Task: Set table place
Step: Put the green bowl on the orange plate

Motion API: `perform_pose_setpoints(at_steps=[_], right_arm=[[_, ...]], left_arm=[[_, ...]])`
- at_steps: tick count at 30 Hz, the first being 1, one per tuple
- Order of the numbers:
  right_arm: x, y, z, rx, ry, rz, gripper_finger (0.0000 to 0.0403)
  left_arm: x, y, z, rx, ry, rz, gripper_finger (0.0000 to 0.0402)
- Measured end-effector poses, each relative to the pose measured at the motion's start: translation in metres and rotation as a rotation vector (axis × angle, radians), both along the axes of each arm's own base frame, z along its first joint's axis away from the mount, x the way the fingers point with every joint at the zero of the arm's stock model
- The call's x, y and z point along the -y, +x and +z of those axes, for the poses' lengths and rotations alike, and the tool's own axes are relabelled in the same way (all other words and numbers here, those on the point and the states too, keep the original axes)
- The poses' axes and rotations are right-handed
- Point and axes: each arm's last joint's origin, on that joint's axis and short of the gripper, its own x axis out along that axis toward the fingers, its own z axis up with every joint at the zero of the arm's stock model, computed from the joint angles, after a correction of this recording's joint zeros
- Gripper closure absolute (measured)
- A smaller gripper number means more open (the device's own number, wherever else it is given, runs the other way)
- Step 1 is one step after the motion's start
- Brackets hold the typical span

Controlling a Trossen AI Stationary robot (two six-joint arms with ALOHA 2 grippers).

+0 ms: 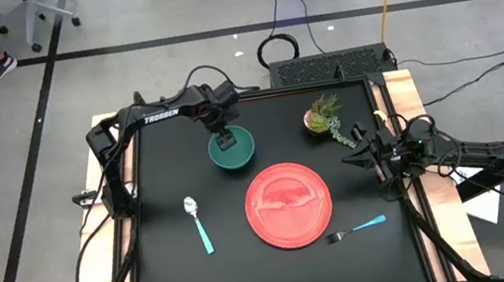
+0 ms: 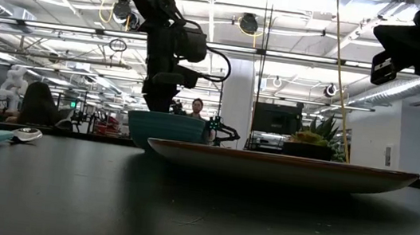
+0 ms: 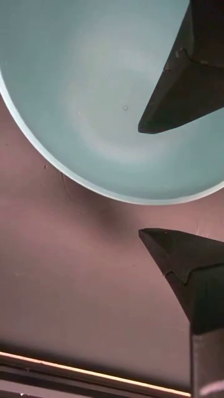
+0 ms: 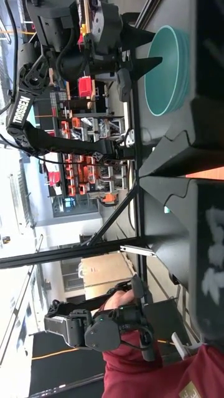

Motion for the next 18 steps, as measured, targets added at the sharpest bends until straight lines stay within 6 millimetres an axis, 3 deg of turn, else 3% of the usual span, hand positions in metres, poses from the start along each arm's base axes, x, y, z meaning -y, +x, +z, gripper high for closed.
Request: perform_pose_setpoints(at_steps=[4,13,18], right_arm=[[0.0000,0.0000,0.0000,0.000,0.000,0.000,0.0403],[0.0000,0.0000,0.0000,0.000,0.000,0.000,0.0403],[0.0000,0.0000,0.0000,0.000,0.000,0.000,0.0403]], left_arm=[[0.0003,0.0003,0.0000,0.000,0.002,-0.013,0.0151],[0.0003,0.0022,0.0003,0.031,-0.015,-0.023,0.0256],[-0.0002,0.0031,0.0006,0.041,-0.011,-0.021,0.0294]])
